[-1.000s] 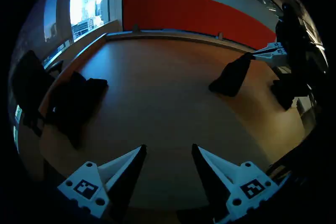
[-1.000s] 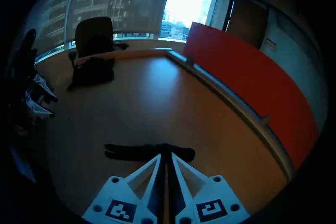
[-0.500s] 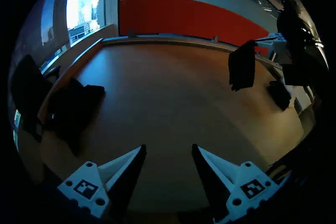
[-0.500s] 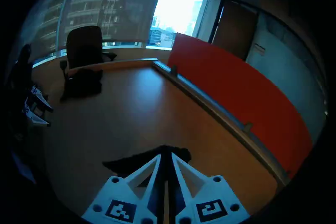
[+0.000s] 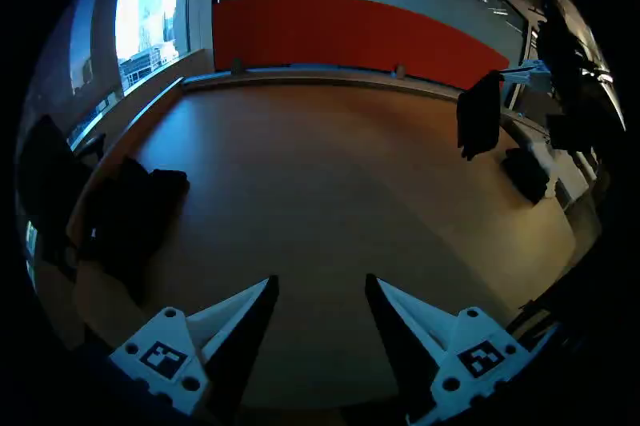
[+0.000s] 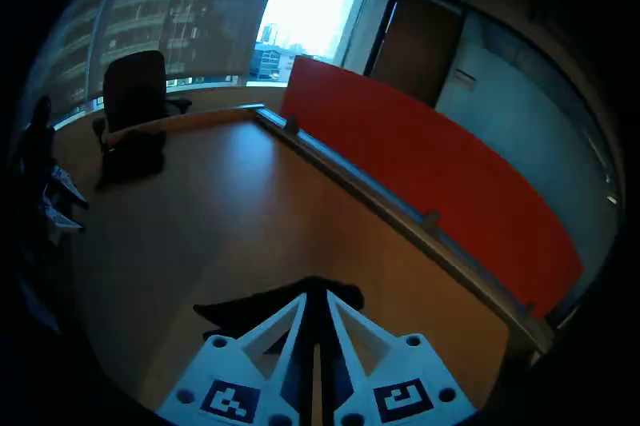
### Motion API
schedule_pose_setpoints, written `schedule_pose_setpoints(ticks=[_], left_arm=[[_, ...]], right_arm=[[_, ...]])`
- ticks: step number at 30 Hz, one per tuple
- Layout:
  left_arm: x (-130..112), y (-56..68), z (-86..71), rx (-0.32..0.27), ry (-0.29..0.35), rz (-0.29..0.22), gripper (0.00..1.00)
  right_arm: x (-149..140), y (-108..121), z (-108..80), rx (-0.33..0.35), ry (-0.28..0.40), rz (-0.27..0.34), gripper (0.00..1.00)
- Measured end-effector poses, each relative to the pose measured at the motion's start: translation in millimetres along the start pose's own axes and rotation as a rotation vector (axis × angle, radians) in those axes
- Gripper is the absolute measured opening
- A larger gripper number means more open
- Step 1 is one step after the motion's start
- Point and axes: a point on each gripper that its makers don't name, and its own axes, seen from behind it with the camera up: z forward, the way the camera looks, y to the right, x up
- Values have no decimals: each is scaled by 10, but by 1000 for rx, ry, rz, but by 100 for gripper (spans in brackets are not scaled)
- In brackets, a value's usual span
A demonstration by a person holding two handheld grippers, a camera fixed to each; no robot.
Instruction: Fold towel
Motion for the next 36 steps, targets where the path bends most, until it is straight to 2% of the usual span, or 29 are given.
schedule_pose_setpoints(ticks=[12, 23, 36], left_arm=[[52, 66, 91, -9, -14, 28, 80], [121, 170, 195, -21, -27, 54, 80], [193, 295, 301, -30, -42, 79, 80]], right_arm=[[-355, 553, -310, -83, -53, 50, 2], [-688, 1210, -569, -192, -98, 117, 2], [-1062, 1829, -805, -282, -147, 168, 2]])
